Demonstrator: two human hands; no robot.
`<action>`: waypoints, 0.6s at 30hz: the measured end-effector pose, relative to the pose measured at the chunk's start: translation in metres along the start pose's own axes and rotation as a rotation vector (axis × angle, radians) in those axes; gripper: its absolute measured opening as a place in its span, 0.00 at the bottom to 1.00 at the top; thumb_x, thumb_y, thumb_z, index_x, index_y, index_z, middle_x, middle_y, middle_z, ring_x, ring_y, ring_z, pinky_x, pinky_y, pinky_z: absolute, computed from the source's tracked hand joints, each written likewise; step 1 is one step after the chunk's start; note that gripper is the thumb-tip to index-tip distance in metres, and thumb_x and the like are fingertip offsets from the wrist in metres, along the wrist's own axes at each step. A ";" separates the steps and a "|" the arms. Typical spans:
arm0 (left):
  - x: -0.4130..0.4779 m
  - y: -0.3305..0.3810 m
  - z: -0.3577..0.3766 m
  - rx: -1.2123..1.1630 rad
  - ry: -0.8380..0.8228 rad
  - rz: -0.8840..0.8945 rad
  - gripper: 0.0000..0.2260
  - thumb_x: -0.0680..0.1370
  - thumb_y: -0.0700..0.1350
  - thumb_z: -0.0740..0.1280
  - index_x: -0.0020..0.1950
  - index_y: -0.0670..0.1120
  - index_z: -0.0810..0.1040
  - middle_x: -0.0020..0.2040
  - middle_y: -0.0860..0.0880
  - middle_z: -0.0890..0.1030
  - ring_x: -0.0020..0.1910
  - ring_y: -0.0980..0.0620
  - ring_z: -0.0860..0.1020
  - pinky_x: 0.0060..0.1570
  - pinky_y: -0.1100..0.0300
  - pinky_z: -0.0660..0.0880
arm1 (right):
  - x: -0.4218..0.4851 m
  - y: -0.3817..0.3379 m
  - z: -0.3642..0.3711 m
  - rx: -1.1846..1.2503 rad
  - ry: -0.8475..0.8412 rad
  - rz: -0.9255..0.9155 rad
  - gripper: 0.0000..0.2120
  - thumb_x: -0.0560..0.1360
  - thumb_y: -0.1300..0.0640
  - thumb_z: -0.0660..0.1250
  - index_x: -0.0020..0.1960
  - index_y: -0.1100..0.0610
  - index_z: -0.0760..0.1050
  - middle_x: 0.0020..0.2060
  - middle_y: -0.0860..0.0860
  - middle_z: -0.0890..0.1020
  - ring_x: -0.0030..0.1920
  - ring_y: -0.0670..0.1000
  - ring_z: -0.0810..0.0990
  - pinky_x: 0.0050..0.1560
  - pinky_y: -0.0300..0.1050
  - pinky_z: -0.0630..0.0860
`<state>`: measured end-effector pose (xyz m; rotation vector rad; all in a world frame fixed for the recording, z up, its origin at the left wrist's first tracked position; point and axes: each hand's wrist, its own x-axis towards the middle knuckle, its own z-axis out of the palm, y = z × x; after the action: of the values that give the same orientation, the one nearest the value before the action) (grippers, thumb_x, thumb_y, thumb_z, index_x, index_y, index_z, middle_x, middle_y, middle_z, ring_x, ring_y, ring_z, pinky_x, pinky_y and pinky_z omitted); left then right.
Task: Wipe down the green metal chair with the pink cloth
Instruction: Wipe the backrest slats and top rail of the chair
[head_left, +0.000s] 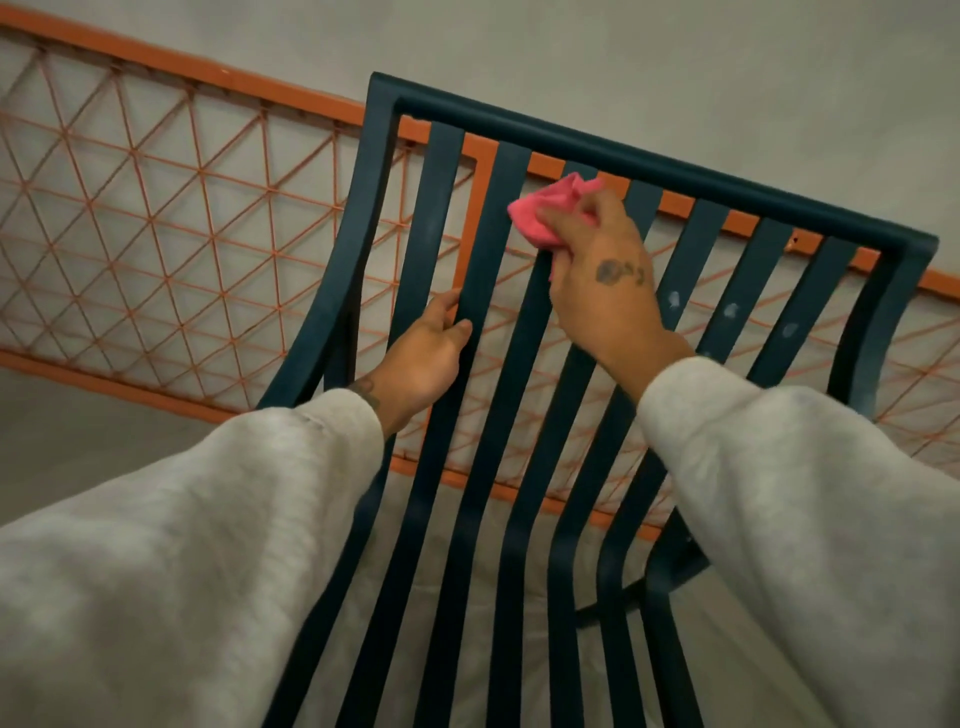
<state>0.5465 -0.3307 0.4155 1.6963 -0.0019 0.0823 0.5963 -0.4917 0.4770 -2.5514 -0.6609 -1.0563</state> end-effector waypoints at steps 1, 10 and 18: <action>-0.001 0.000 0.000 -0.005 0.001 -0.006 0.21 0.84 0.43 0.54 0.77 0.50 0.59 0.63 0.53 0.72 0.53 0.60 0.72 0.40 0.77 0.68 | -0.002 -0.001 0.004 0.014 0.018 0.005 0.25 0.75 0.70 0.65 0.69 0.51 0.74 0.68 0.55 0.70 0.61 0.59 0.73 0.66 0.45 0.71; -0.003 -0.005 0.002 0.052 -0.010 -0.008 0.23 0.82 0.37 0.58 0.77 0.48 0.60 0.59 0.50 0.77 0.56 0.54 0.77 0.41 0.75 0.73 | -0.202 -0.027 0.108 0.269 -0.445 0.254 0.28 0.70 0.74 0.67 0.66 0.53 0.77 0.63 0.56 0.77 0.62 0.59 0.76 0.69 0.56 0.72; -0.015 -0.005 -0.002 -0.004 -0.036 -0.005 0.26 0.78 0.30 0.58 0.75 0.46 0.62 0.56 0.52 0.77 0.59 0.52 0.77 0.51 0.67 0.76 | -0.244 -0.043 0.104 0.245 -0.800 0.517 0.21 0.78 0.63 0.63 0.69 0.49 0.74 0.66 0.50 0.74 0.67 0.52 0.74 0.70 0.43 0.70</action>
<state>0.5312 -0.3290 0.4104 1.6939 -0.0241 0.0480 0.4826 -0.4826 0.2334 -2.6373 -0.2281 0.2227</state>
